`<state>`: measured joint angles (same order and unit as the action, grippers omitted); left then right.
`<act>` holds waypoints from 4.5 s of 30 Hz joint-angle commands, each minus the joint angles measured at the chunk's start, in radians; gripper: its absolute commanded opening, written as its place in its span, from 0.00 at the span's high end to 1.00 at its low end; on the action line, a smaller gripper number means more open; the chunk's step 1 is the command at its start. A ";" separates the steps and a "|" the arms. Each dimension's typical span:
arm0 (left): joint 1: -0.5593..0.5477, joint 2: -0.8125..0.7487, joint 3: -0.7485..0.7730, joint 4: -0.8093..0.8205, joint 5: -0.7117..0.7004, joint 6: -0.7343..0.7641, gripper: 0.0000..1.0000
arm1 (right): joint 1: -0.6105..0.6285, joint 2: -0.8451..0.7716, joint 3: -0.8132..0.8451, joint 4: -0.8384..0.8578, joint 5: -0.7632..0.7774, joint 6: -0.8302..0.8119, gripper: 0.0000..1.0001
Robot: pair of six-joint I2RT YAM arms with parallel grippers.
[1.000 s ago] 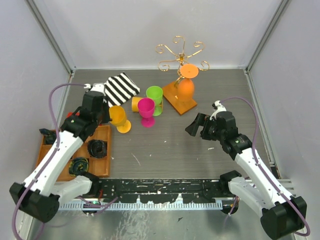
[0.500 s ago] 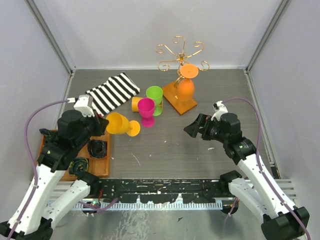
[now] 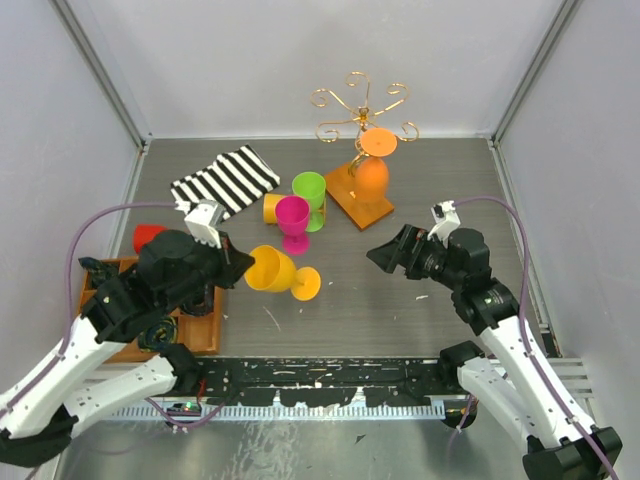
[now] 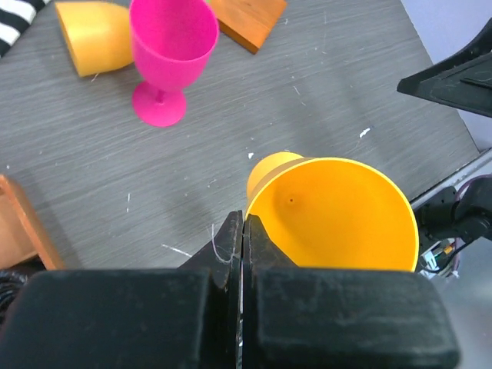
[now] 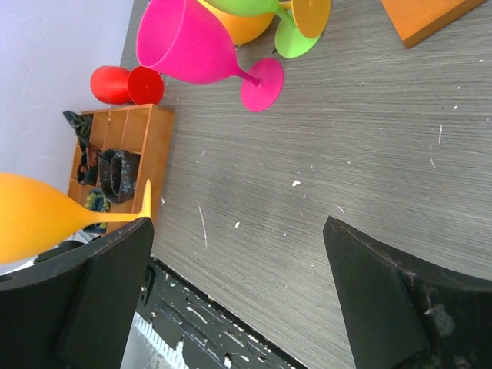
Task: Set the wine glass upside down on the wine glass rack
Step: Pick up the wine glass at the center of the board.
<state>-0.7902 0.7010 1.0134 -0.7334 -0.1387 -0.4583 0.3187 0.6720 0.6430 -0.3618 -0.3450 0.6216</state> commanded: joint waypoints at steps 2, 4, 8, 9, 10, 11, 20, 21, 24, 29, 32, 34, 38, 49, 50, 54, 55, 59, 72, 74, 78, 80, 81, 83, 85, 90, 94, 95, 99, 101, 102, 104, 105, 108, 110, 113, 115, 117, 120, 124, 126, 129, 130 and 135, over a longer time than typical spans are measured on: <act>-0.186 0.083 0.061 0.137 -0.209 0.005 1.00 | 0.001 -0.019 0.026 0.064 -0.043 0.059 0.05; -0.232 0.115 0.064 0.178 -0.259 0.016 1.00 | 0.003 -0.026 0.009 0.085 -0.059 0.079 0.08; -0.277 0.172 0.070 0.261 -0.285 0.024 1.00 | 0.002 -0.027 -0.030 0.148 -0.106 0.122 0.20; -0.285 0.183 0.072 0.276 -0.284 0.026 1.00 | 0.003 -0.023 -0.042 0.167 -0.121 0.135 0.22; -0.291 0.195 0.077 0.289 -0.284 0.028 1.00 | 0.003 -0.015 -0.054 0.187 -0.137 0.145 0.24; -0.300 0.208 0.083 0.298 -0.286 0.030 1.00 | 0.007 -0.008 -0.067 0.203 -0.148 0.155 0.27; -0.344 0.261 0.118 0.345 -0.314 0.052 1.00 | 0.024 0.035 -0.122 0.291 -0.168 0.182 0.32; -0.348 0.265 0.120 0.349 -0.315 0.052 1.00 | 0.025 0.041 -0.131 0.315 -0.181 0.192 0.33; -0.355 0.277 0.124 0.361 -0.320 0.053 1.00 | 0.029 0.060 -0.150 0.364 -0.204 0.210 0.35; -0.362 0.293 0.130 0.376 -0.324 0.056 1.00 | 0.034 0.078 -0.158 0.381 -0.205 0.208 0.41; -0.363 0.299 0.136 0.384 -0.317 0.056 1.00 | 0.035 0.083 -0.169 0.397 -0.203 0.213 0.48; -0.365 0.303 0.137 0.391 -0.313 0.057 1.00 | 0.036 0.091 -0.178 0.430 -0.209 0.226 0.53; -0.369 0.309 0.137 0.397 -0.313 0.055 1.00 | 0.035 0.110 -0.198 0.499 -0.233 0.259 0.58; -0.371 0.309 0.122 0.411 -0.316 0.044 1.00 | 0.038 0.123 -0.203 0.570 -0.241 0.276 0.64; -0.372 0.308 0.120 0.411 -0.319 0.045 1.00 | 0.039 0.122 -0.204 0.575 -0.242 0.277 0.64; -0.371 0.302 0.115 0.411 -0.330 0.046 1.00 | 0.039 0.125 -0.209 0.591 -0.254 0.281 0.64; -0.371 0.301 0.116 0.410 -0.330 0.046 1.00 | 0.038 0.126 -0.212 0.594 -0.257 0.282 0.65; -0.371 0.300 0.111 0.410 -0.336 0.046 1.00 | 0.037 0.123 -0.222 0.603 -0.261 0.286 0.77; -0.371 0.262 0.094 0.416 -0.286 0.102 0.58 | 0.038 0.086 -0.096 0.340 -0.097 0.120 0.99; -0.371 0.237 0.084 0.423 -0.260 0.112 0.49 | 0.038 0.076 -0.073 0.295 -0.051 0.090 0.99; -0.371 0.181 0.066 0.406 -0.228 0.131 0.36 | 0.039 0.055 -0.032 0.219 0.049 0.023 0.99; -0.371 0.149 0.063 0.384 -0.228 0.150 0.32 | 0.039 0.047 -0.013 0.184 0.092 -0.018 0.99; -0.371 0.132 0.063 0.372 -0.233 0.161 0.31 | 0.038 0.044 -0.008 0.172 0.102 -0.039 0.99; -0.371 0.100 0.062 0.346 -0.248 0.187 0.27 | 0.038 0.033 -0.007 0.167 0.124 -0.087 0.99; -0.371 0.069 0.062 0.321 -0.266 0.220 0.24 | 0.038 0.005 -0.011 0.169 0.168 -0.135 0.99; -0.371 -0.011 0.051 0.314 -0.288 0.324 0.16 | 0.037 -0.088 0.014 0.152 0.197 -0.267 0.99; -0.371 -0.061 0.029 0.352 -0.256 0.411 0.13 | 0.038 -0.120 0.061 0.113 0.099 -0.382 0.99; -0.371 -0.069 0.024 0.362 -0.238 0.431 0.13 | 0.039 -0.127 0.062 0.120 0.039 -0.413 0.99; -0.371 -0.066 0.016 0.377 -0.165 0.496 0.13 | 0.038 -0.135 0.075 0.139 -0.219 -0.516 0.99; -0.371 -0.056 0.016 0.381 -0.127 0.516 0.13 | 0.038 -0.119 0.091 0.141 -0.374 -0.546 0.99; -0.371 -0.049 0.016 0.385 -0.105 0.527 0.13 | 0.038 -0.108 0.102 0.138 -0.437 -0.560 0.99; -0.371 -0.033 0.019 0.391 -0.057 0.540 0.15 | 0.038 -0.088 0.127 0.123 -0.530 -0.589 0.99; -0.371 -0.024 0.022 0.390 -0.030 0.544 0.16 | 0.038 -0.085 0.134 0.126 -0.556 -0.595 0.99; -0.372 0.005 0.030 0.393 0.046 0.552 0.18 | 0.038 -0.102 0.148 0.156 -0.590 -0.597 0.99; -0.371 0.023 0.027 0.402 0.091 0.560 0.17 | 0.038 -0.116 0.153 0.184 -0.611 -0.585 0.99; -0.371 0.048 0.016 0.432 0.162 0.566 0.16 | 0.039 -0.125 0.159 0.229 -0.668 -0.563 0.99; -0.371 0.064 0.009 0.461 0.192 0.568 0.16 | 0.039 -0.125 0.157 0.262 -0.713 -0.541 0.99; -0.372 0.082 0.007 0.490 0.220 0.579 0.19 | 0.039 -0.127 0.159 0.293 -0.752 -0.522 0.99; -0.371 0.126 0.017 0.524 0.270 0.597 0.27 | 0.038 -0.127 0.168 0.318 -0.782 -0.508 0.99; -0.371 0.186 0.055 0.518 0.359 0.643 0.31 | 0.039 -0.134 0.171 0.316 -0.729 -0.501 0.99; -0.371 0.199 0.061 0.519 0.369 0.669 0.31 | 0.038 -0.143 0.163 0.317 -0.690 -0.500 0.99; -0.371 0.207 0.059 0.526 0.389 0.706 0.32 | 0.038 -0.159 0.154 0.341 -0.694 -0.506 0.99; -0.371 0.210 0.060 0.529 0.395 0.712 0.33 | 0.038 -0.164 0.150 0.353 -0.700 -0.506 0.99; -0.371 0.234 0.074 0.557 0.456 0.696 0.39 | 0.038 -0.165 0.146 0.392 -0.766 -0.519 0.99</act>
<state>-1.1576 0.9215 1.0447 -0.2428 0.2382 0.2279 0.3550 0.5098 0.7692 -0.0582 -1.0668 0.1040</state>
